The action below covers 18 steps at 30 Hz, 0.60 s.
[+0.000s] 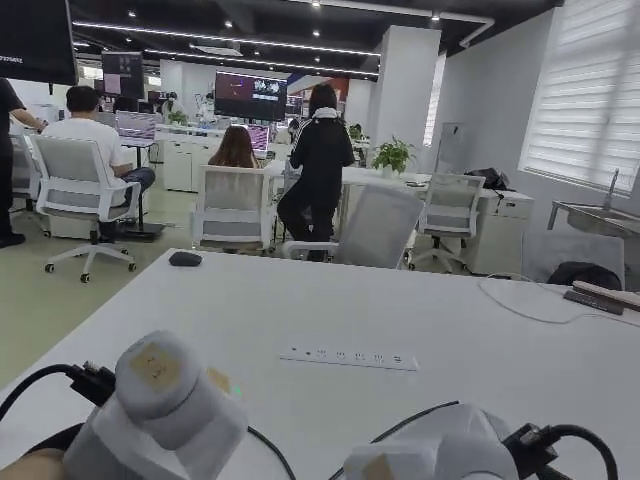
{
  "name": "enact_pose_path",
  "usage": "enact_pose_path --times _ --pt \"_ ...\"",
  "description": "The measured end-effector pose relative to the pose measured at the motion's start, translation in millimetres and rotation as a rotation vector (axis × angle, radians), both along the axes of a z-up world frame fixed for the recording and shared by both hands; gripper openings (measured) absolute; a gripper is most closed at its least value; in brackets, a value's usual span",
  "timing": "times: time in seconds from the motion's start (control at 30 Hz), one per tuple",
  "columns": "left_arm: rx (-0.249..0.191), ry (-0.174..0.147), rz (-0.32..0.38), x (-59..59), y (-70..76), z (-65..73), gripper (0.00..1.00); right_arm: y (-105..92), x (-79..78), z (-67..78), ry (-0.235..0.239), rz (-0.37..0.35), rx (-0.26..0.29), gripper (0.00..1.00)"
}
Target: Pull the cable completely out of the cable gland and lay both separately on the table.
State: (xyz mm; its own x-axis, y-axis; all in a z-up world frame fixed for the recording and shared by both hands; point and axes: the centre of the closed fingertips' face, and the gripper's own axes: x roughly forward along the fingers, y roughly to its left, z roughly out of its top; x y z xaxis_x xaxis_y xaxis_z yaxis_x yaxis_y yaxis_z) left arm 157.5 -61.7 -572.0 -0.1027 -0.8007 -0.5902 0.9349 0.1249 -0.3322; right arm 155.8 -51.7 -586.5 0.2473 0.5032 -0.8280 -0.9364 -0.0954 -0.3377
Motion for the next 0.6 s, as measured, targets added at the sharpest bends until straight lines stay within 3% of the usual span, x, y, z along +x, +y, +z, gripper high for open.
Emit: enact_pose_path --times 0.07,0.13,0.2,0.27,0.33,0.37,0.43,0.47,0.53,0.6 --pt "-0.019 0.03 0.013 1.0 0.4 0.9 0.15 -0.2 0.1 0.4 -0.031 0.015 -0.004 0.11" --pt "-0.024 0.027 0.009 0.7 0.5 0.9 0.16 -0.5 0.2 -0.2 0.009 -0.017 0.021 0.12" --pt "-0.026 0.014 0.014 -0.9 -2.0 1.4 0.16 -3.4 -0.2 -1.4 0.083 -0.056 0.04 0.13" --pt "-0.024 -0.054 -0.031 -3.2 -3.8 2.1 0.16 -7.4 -2.4 -2.6 0.157 -0.074 0.042 0.18" --pt "-0.002 -0.088 -0.072 -8.2 -3.1 0.8 0.16 -10.3 0.9 -0.9 0.189 -0.08 0.053 0.27" --pt "0.009 -0.157 -0.116 -9.5 -3.6 1.1 0.16 -11.7 1.5 -0.6 0.211 -0.086 0.056 0.27" --pt "0.017 -0.222 -0.145 -10.6 -5.4 3.0 0.16 -11.3 -4.2 -0.2 0.29 -0.074 0.076 0.24" --pt "0.031 -0.212 -0.141 -12.6 -5.0 2.5 0.16 -10.4 -5.2 0.2 0.331 -0.079 0.092 0.23" --pt "0.04 -0.281 -0.179 -11.3 -5.6 4.1 0.16 -9.3 -7.8 -1.8 0.396 -0.09 0.105 0.22" --pt "0.036 -0.291 -0.177 -12.3 -7.1 6.2 0.16 -6.4 -8.6 -1.5 0.419 -0.086 0.121 0.2"
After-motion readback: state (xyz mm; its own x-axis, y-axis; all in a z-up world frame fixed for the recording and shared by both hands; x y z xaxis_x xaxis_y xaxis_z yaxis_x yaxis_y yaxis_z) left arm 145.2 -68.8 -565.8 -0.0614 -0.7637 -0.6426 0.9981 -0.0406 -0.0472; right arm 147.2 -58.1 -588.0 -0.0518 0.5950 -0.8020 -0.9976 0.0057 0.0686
